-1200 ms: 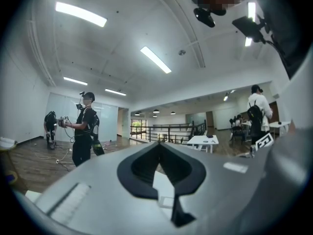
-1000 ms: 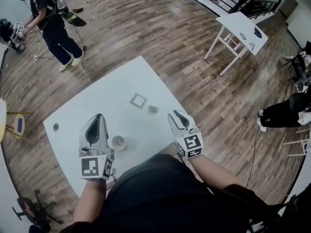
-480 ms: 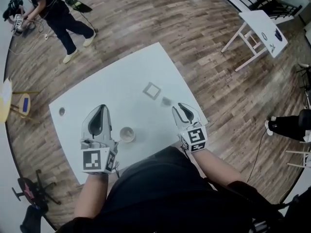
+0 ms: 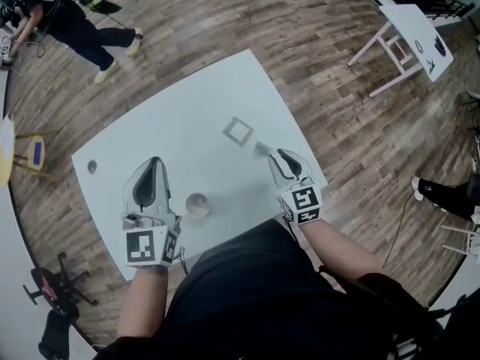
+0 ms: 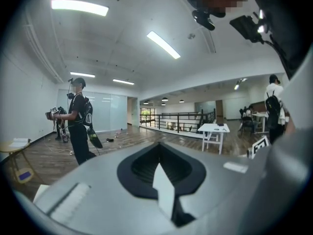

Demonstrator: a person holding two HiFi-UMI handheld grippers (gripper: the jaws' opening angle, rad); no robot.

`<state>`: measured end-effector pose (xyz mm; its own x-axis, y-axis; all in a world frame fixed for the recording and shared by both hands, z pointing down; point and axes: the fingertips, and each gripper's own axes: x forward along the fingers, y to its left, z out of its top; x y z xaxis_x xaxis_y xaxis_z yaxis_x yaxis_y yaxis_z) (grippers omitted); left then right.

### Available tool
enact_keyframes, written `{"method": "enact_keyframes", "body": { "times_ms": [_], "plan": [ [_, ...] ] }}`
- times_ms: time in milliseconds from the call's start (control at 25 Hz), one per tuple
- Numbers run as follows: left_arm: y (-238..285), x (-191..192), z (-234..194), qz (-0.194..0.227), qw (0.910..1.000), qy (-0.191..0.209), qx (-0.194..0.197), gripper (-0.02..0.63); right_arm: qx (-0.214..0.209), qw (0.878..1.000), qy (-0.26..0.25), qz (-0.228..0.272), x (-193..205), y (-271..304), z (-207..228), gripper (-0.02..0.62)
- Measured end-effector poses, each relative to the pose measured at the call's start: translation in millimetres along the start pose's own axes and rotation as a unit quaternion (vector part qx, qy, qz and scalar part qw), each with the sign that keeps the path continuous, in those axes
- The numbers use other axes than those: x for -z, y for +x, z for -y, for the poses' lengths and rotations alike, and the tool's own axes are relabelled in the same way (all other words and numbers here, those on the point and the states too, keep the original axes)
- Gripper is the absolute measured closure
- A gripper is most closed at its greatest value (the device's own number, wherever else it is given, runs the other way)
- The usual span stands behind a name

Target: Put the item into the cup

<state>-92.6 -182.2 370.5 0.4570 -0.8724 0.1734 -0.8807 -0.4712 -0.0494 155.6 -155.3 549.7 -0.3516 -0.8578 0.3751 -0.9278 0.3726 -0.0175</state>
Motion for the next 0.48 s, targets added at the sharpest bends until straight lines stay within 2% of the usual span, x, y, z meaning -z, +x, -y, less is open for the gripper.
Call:
{"method": "enact_keyframes", "body": {
  "times_ms": [480],
  "plan": [
    [8, 19, 5, -0.049, 0.9988, 0.000, 0.002, 0.600, 0.004, 0.998, 0.036, -0.045, 42, 18, 8, 0.489]
  ]
}}
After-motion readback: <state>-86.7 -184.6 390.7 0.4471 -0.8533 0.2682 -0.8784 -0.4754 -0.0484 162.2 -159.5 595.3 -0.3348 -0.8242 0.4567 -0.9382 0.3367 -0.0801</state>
